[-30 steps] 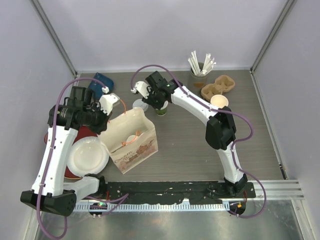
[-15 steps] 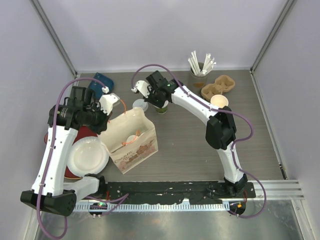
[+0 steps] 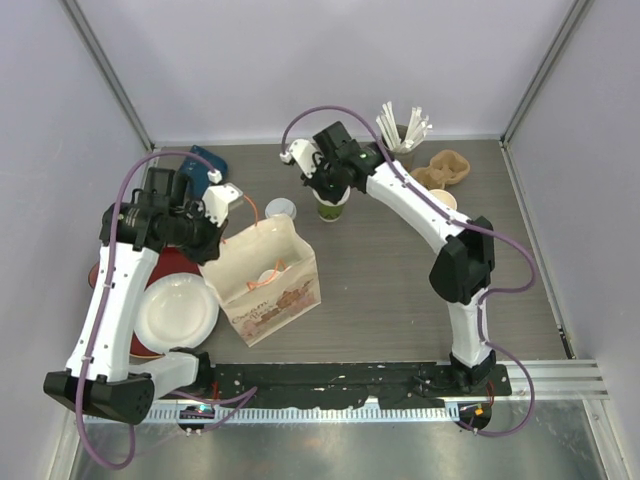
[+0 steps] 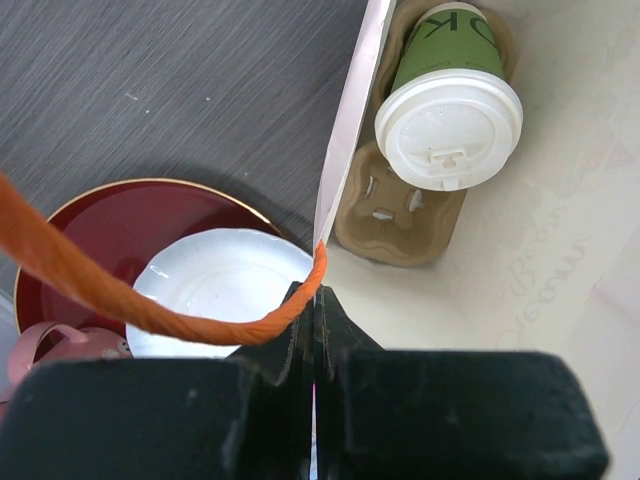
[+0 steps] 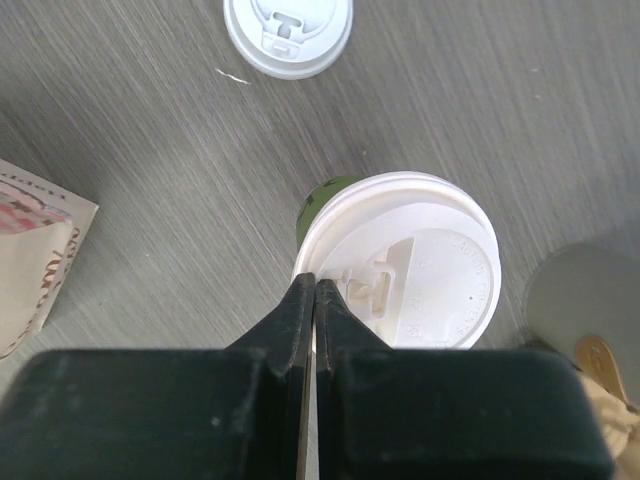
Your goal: Pack the takeout coffee
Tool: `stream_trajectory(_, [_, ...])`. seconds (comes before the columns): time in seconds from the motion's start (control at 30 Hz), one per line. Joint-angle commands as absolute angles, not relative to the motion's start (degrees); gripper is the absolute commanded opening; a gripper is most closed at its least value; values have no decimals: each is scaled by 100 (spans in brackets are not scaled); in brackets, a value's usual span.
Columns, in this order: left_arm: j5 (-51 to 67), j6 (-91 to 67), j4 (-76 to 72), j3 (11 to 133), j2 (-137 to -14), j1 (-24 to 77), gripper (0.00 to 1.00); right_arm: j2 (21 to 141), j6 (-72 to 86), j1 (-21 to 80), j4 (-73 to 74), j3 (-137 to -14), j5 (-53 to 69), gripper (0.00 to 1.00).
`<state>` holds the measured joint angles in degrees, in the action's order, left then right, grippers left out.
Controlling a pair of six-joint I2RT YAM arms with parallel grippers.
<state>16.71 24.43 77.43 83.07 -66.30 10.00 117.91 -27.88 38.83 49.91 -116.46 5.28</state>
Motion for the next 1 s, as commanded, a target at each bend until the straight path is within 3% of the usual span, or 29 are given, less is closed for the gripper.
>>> stream_trajectory(0.0, [2012,2408,8903,8516,-6671,967,0,10943,-2488,3876,5185,-12014,545,1])
stream_trajectory(0.27, [2338,2417,8789,8666,-6899,993,0,9907,-2224,4016,5660,-12366,528,1])
stream_trajectory(0.63, [2479,2417,8675,8841,-7101,1160,0,9246,-2057,5097,6337,-13078,88,1])
stream_trajectory(0.97, [2417,2487,8684,8833,-7093,1169,0,9193,-2505,5739,6670,-13227,1107,1])
